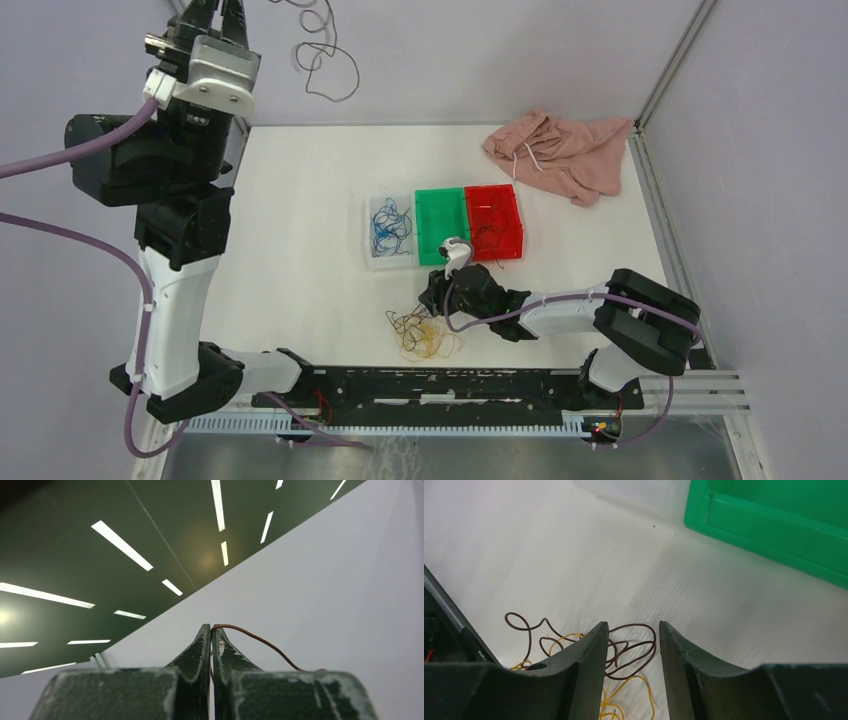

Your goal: Untangle the cables

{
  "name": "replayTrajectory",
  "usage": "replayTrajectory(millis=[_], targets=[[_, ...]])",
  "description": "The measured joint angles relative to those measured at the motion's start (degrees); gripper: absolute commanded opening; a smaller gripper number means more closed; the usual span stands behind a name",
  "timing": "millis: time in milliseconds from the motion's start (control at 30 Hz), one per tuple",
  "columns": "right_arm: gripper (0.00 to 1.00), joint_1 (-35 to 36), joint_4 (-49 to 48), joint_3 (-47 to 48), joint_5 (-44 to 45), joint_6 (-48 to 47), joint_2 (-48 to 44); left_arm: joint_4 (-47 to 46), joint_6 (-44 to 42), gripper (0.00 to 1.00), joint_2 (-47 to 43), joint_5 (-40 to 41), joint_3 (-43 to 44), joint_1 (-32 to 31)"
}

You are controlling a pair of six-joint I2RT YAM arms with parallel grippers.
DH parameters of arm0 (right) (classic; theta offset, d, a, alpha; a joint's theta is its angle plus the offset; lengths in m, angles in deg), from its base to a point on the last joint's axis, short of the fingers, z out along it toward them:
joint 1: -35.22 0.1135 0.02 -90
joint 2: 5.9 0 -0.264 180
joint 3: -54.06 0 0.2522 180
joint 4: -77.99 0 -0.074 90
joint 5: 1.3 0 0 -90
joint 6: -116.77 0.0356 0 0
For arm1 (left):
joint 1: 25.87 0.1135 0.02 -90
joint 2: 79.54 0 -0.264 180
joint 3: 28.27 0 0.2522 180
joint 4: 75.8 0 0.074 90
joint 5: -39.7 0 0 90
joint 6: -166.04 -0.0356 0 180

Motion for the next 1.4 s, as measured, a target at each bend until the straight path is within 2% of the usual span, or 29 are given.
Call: replayTrajectory(millis=[167,300,567,667,800,1033,1267,1400], targets=[[0.65,0.0,-0.1,-0.4,1.1,-0.7,-1.0,1.8,0.3,0.03,-0.3,0.1,2.3,0.0],[0.77,0.0,4.9,1.2,1.5,-3.8,-7.7,6.4,1.8,0.03,-4.3,-2.5,-2.9,0.0],[0.86,0.0,13.6,15.2,-1.7,-15.7,-24.3,16.1,6.6,0.03,-11.7,-10.7,-21.4,0.0],[0.9,0.0,14.3,17.3,-3.7,-19.4,-27.7,21.8,8.4,0.03,-11.6,-16.1,-25.2,0.0],[0.9,0.0,14.7,18.7,-6.4,-25.6,-32.4,31.3,9.0,0.03,-10.2,-25.8,-26.9,0.0],[0.89,0.0,19.7,24.9,-6.9,-33.7,-31.0,35.5,10.0,0.03,-10.1,-35.5,-27.1,0.0],[0.9,-0.3,22.9,30.9,-7.2,-40.0,-24.2,36.4,10.1,0.03,-10.0,-38.7,-27.1,-0.1],[0.87,-0.9,25.9,34.5,-10.0,-42.5,-19.6,36.4,10.4,0.03,-10.0,-39.8,-27.2,-0.1]])
